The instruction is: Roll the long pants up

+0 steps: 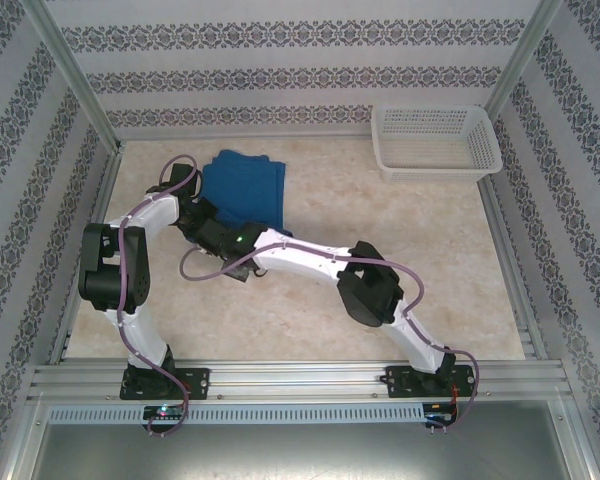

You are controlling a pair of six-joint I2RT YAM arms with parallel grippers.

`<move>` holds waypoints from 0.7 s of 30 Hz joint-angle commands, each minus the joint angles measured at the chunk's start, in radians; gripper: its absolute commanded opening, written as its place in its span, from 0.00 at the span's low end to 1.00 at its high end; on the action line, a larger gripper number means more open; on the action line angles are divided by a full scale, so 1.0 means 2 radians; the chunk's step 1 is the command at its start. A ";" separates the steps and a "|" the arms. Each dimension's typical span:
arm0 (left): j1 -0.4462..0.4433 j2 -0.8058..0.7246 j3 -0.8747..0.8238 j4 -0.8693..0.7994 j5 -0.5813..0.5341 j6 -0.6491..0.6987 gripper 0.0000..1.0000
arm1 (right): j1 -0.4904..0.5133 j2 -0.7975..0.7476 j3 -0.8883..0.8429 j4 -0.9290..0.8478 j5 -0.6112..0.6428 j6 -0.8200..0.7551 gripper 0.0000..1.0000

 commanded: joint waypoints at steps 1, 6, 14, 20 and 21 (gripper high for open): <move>0.005 0.014 0.007 -0.033 -0.010 0.013 0.00 | -0.008 0.033 -0.016 0.038 0.072 -0.046 0.70; 0.005 0.016 0.009 -0.033 -0.009 0.012 0.00 | -0.011 0.058 -0.020 0.077 0.112 -0.086 0.71; 0.005 0.024 0.010 -0.032 -0.008 0.013 0.00 | -0.025 0.098 -0.022 0.196 0.183 -0.166 0.71; 0.005 0.025 0.011 -0.037 -0.007 0.017 0.00 | -0.049 0.126 0.016 0.244 0.170 -0.205 0.64; 0.005 0.025 0.012 -0.038 -0.008 0.017 0.00 | -0.053 0.131 0.033 0.219 0.153 -0.194 0.54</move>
